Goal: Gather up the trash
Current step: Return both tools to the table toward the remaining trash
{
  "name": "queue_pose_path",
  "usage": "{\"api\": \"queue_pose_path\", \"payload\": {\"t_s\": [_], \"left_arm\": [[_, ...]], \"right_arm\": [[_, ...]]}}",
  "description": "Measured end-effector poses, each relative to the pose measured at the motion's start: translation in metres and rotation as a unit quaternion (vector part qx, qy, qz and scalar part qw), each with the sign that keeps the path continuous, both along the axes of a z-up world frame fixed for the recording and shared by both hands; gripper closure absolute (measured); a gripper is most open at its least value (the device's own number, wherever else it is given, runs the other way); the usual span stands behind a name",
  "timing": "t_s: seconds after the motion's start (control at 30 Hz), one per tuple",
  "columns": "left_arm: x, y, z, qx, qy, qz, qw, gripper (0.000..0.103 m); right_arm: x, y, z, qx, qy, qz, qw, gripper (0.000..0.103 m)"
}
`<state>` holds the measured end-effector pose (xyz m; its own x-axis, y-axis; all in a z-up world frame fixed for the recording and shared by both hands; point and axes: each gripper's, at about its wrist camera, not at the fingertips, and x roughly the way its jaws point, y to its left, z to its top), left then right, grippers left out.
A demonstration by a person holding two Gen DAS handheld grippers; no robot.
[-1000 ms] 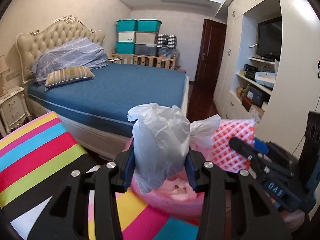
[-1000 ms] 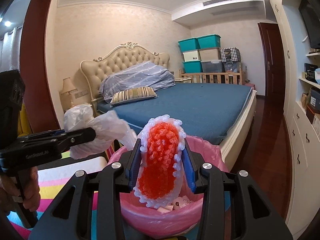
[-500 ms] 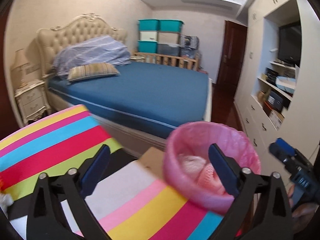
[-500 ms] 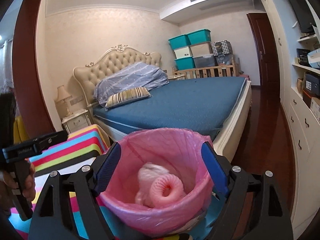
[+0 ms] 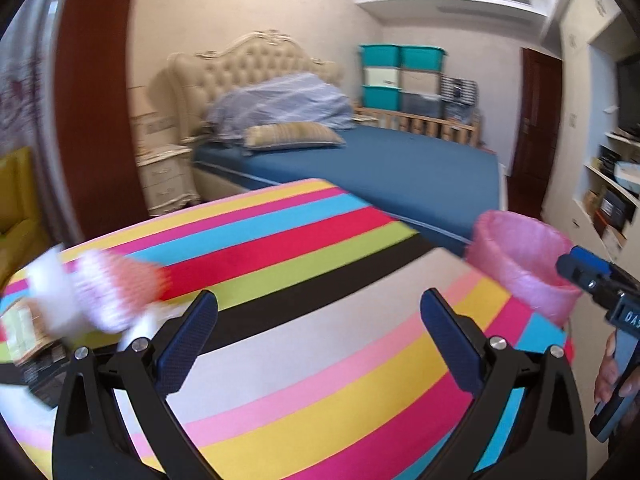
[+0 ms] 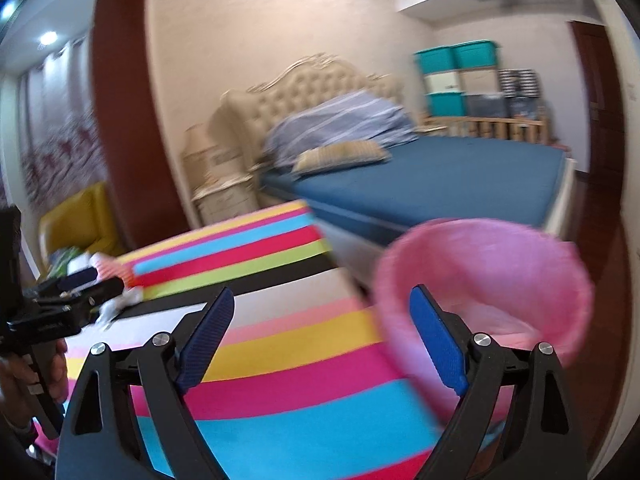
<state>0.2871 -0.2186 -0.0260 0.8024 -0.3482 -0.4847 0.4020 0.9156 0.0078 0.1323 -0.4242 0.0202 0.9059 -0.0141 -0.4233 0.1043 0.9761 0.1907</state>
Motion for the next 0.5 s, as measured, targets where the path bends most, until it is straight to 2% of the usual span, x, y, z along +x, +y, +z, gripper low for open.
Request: {"api": "queue_pose_path", "payload": {"t_s": [0.13, 0.3, 0.43, 0.5], "left_arm": [[-0.020, 0.062, -0.002, 0.016, -0.019, 0.051, 0.9984, 0.005], [-0.040, 0.140, -0.007, 0.030, -0.031, 0.118, 0.9921, 0.005], [-0.046, 0.193, -0.014, 0.025, -0.018, 0.176, 0.9839, 0.005], [-0.047, 0.221, -0.017, 0.008, -0.006, 0.202, 0.9793, 0.005]], "right_arm": [[0.023, 0.059, 0.000, -0.016, 0.012, 0.062, 0.998, 0.018], [0.035, 0.125, 0.001, -0.029, 0.018, 0.118, 0.992, 0.018], [0.054, 0.169, 0.000, -0.033, 0.031, 0.149, 0.988, 0.018], [0.065, 0.185, 0.000, -0.034, 0.038, 0.162, 0.985, 0.018]]}}
